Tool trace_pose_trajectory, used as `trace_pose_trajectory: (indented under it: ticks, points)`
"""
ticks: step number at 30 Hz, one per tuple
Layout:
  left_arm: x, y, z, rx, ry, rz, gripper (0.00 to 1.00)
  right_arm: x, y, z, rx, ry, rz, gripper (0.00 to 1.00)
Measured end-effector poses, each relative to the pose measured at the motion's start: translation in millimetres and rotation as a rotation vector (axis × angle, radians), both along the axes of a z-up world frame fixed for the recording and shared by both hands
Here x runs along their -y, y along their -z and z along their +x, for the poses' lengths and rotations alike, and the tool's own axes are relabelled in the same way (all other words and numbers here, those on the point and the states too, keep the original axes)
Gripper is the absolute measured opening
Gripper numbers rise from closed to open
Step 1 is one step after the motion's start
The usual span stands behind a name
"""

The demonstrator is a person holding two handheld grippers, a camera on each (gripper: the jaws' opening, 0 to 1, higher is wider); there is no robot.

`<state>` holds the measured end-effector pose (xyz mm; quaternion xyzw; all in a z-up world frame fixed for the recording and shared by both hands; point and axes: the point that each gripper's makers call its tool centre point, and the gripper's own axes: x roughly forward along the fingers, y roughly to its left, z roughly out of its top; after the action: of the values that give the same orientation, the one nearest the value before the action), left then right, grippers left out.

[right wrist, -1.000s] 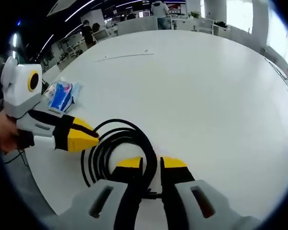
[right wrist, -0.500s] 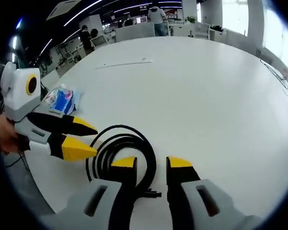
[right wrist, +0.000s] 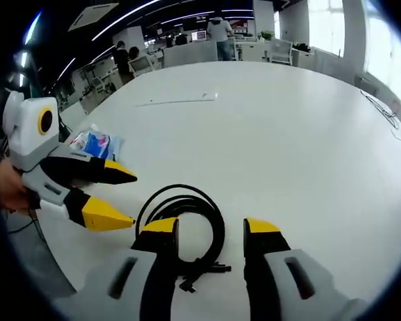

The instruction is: Arrange the tabletop items into an orderly group along one side of the table until the central work area is clear of visible clutter.

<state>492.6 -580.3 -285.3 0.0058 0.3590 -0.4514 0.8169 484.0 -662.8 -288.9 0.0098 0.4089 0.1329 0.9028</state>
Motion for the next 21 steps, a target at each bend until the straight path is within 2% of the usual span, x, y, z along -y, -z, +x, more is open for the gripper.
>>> trace_pose_trajectory:
  ticks: [8, 21]
  points:
    - [-12, -13.2, 1.0, 0.026, 0.003, -0.011, 0.5, -5, -18.0, 0, 0.033, -0.009, 0.01, 0.43]
    - [-29, -37.8, -3.1, 0.075, 0.029, -0.039, 0.53, -17, -38.9, -4, 0.065, -0.025, 0.029, 0.51]
